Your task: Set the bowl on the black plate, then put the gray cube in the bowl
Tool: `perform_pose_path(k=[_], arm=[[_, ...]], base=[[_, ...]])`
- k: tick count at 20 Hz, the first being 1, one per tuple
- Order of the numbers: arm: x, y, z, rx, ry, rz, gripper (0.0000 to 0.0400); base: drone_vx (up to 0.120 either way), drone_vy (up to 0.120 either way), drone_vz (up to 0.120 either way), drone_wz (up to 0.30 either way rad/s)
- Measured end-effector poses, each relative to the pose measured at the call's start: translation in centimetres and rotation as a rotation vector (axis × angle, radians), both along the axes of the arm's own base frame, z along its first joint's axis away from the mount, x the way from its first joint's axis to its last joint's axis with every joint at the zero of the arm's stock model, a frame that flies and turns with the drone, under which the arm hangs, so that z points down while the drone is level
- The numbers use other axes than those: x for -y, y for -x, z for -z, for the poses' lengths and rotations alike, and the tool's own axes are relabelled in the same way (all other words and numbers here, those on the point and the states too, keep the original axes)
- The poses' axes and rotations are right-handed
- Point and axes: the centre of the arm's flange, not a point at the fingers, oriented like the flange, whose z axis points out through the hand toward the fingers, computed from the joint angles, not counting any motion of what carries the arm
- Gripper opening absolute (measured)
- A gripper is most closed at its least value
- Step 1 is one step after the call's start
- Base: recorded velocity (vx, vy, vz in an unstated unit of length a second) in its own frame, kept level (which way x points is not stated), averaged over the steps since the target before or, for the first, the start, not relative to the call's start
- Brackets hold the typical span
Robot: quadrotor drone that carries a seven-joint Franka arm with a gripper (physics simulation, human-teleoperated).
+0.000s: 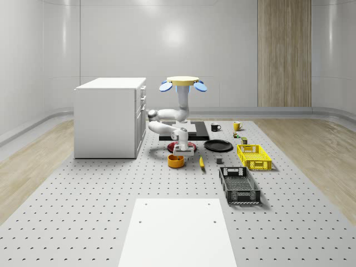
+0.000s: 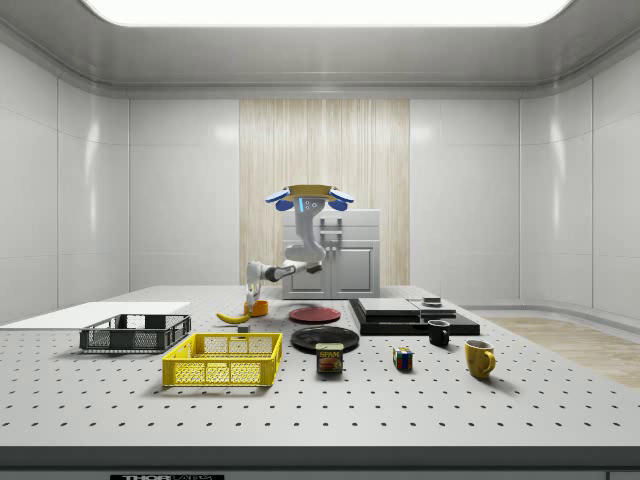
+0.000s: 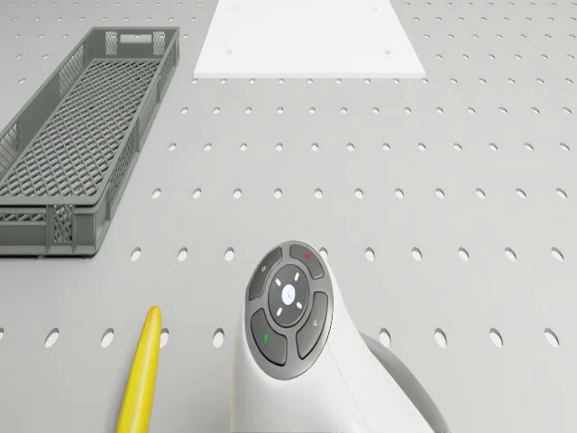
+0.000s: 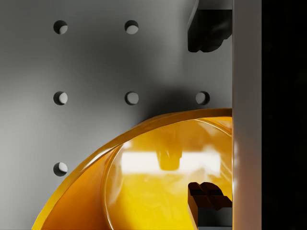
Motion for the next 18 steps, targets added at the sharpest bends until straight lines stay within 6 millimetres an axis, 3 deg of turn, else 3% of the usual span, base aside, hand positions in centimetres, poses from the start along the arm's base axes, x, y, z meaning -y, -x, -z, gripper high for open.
perform_pose_path(k=[1, 3, 6, 9, 14, 18], arm=[[0.0, 0.0, 0.0, 0.0, 0.0, 0.0, 0.0315], [0.0, -0.1, 0.0, 0.0, 0.0, 0.0, 0.0231], [0.0, -0.1, 0.0, 0.0, 0.0, 0.0, 0.0162], [-0.1, -0.1, 0.0, 0.0, 0.0, 0.0, 0.0129], [-0.1, -0.1, 0.5, 0.0, 0.0, 0.0, 0.0108], [-0.1, -0.1, 1.8, 0.0, 0.0, 0.0, 0.0103]], base=[[0.0, 0.0, 0.0, 0.0], [0.0, 0.0, 0.0, 0.0], [0.0, 0.0, 0.0, 0.0], [0.0, 0.0, 0.0, 0.0], [0.0, 0.0, 0.0, 0.0], [0.0, 0.0, 0.1, 0.0]])
